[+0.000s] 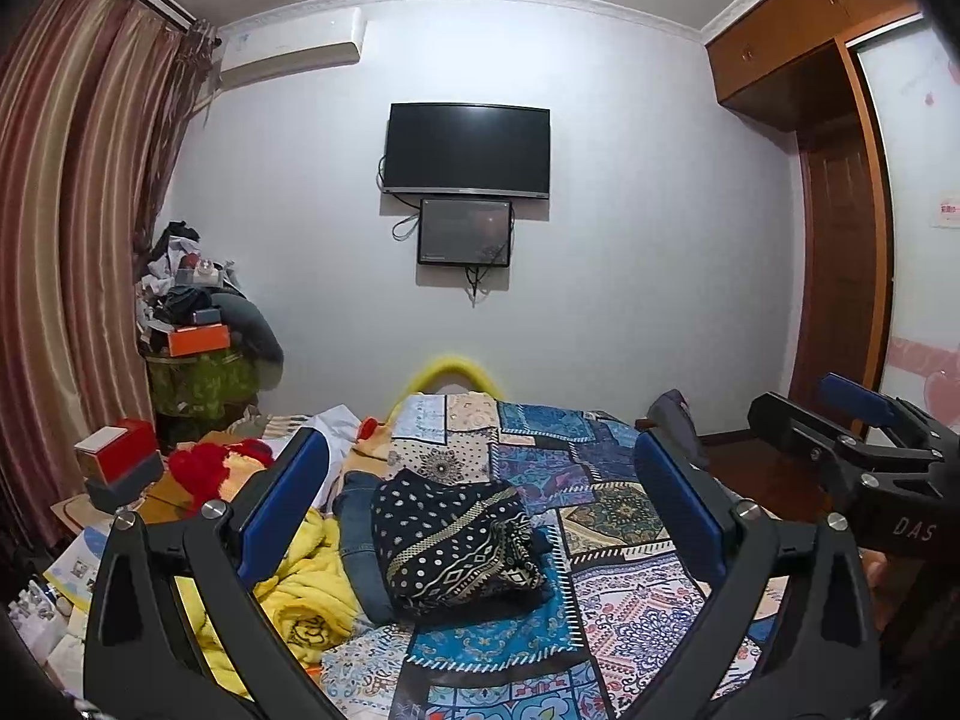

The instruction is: Fold large clothes

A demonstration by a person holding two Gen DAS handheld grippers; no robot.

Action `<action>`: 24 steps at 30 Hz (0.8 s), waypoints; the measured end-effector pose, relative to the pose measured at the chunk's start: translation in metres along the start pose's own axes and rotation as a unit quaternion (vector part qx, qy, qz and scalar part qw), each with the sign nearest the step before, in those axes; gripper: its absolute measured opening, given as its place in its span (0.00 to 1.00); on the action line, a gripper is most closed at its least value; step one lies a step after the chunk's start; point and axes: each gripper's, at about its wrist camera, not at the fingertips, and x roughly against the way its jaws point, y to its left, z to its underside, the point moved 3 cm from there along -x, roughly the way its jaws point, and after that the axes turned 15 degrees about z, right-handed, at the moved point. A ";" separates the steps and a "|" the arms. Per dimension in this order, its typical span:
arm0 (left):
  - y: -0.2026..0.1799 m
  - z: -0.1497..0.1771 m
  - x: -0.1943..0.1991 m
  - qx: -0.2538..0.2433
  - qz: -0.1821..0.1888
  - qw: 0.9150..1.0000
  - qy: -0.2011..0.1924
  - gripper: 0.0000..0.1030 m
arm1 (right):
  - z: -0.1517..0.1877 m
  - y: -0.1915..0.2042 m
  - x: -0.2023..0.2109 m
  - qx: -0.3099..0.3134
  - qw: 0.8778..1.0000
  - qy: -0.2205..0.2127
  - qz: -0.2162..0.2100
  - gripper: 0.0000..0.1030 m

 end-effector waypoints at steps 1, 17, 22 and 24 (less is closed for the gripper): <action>0.000 0.000 0.000 0.000 0.001 1.000 0.000 1.00 | 0.000 0.000 0.000 -0.001 1.000 -0.001 0.001 1.00; -0.005 0.002 -0.001 0.000 0.026 1.000 0.007 1.00 | 0.002 0.001 -0.005 -0.009 1.000 0.001 0.010 1.00; -0.003 0.003 -0.001 0.002 0.029 1.000 0.008 1.00 | 0.004 0.000 -0.007 -0.011 1.000 0.005 0.009 1.00; -0.003 0.004 -0.001 0.005 0.031 0.999 0.010 1.00 | 0.005 0.000 -0.008 -0.013 1.000 0.006 0.009 1.00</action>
